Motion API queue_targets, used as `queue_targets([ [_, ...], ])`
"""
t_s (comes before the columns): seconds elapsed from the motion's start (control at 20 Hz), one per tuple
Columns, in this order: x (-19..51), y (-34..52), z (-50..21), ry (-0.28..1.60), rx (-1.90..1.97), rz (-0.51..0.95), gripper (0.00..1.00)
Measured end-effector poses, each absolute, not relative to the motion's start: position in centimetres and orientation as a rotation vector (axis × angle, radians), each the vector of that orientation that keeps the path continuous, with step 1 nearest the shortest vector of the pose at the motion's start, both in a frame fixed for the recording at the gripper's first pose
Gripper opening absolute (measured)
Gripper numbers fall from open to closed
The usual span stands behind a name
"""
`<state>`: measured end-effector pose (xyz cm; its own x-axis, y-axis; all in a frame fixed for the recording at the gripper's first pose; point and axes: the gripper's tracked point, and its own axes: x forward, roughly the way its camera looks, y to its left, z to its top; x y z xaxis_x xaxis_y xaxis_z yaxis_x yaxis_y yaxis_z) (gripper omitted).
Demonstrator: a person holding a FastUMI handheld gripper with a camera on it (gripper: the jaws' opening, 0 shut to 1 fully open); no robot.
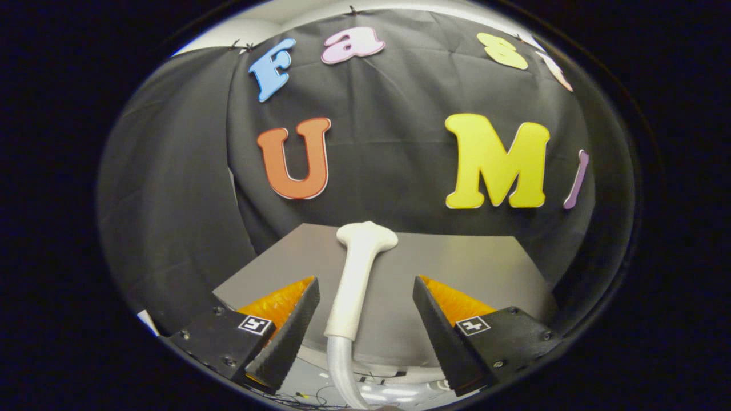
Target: Iron the clothes twice with a garment steamer, once on the left side and once on the right side.
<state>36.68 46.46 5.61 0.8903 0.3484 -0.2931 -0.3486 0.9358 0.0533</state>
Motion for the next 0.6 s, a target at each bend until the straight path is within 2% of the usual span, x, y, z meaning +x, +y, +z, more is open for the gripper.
queue_targets([
  [0.25,40.6,48.4,2.8,0.389,-0.044,0.309,0.99],
  [0.35,41.7,48.6,1.7,0.434,-0.056,0.299,0.93],
  [0.4,41.9,48.9,1.3,0.450,-0.052,0.304,0.86],
  [0.45,41.8,49.2,0.9,0.470,-0.051,0.311,0.85],
  [0.5,41.5,49.4,0.9,0.485,-0.050,0.323,0.78],
  [0.55,41.6,50.0,0.7,0.494,-0.046,0.336,0.75],
  [0.6,41.5,50.5,0.7,0.506,-0.041,0.359,0.65],
])
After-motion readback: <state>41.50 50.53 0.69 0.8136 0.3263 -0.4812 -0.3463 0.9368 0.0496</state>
